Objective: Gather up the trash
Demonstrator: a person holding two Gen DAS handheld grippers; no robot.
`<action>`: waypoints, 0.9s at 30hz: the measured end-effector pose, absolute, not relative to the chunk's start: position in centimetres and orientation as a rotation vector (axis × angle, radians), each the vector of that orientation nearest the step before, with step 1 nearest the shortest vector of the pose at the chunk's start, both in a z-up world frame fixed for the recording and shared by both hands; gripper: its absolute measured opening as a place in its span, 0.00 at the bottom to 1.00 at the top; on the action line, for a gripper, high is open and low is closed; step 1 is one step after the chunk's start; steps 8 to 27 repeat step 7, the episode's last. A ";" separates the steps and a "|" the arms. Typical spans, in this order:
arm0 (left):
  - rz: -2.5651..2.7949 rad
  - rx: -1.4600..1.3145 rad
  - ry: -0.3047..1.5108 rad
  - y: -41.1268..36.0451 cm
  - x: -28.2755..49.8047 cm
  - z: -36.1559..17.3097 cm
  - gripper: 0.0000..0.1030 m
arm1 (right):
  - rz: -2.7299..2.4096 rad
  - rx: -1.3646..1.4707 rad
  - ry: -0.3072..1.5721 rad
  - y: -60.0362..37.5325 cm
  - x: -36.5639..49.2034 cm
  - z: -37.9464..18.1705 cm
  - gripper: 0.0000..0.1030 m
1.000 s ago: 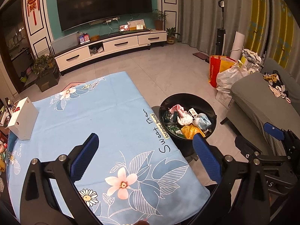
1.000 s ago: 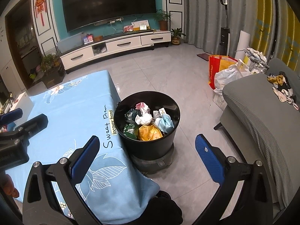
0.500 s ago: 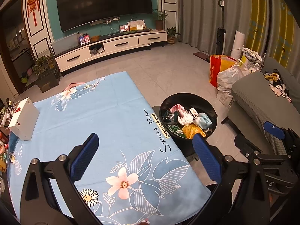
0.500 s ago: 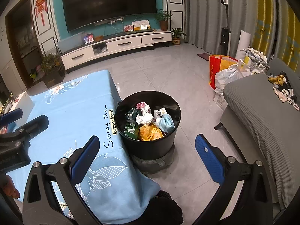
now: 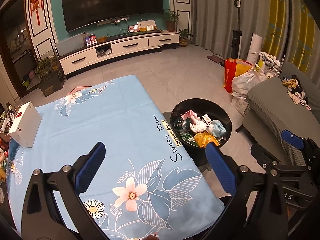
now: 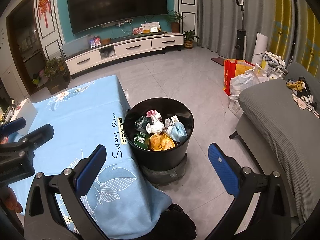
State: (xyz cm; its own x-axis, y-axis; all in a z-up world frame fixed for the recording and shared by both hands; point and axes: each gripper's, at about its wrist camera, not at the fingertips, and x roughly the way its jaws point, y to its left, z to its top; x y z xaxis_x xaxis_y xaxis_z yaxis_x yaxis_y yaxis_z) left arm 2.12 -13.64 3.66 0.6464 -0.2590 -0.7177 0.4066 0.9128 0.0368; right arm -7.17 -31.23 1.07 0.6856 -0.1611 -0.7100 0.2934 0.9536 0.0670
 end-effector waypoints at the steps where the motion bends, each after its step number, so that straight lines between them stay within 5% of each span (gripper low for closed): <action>1: -0.381 0.202 0.782 -13.6 2.1 3.6 0.97 | -0.256 0.182 0.775 -31.3 -7.2 1.1 0.97; 27: -0.376 0.199 0.786 -13.5 2.1 3.4 0.97 | -0.257 0.183 0.774 -31.2 -7.2 1.1 0.97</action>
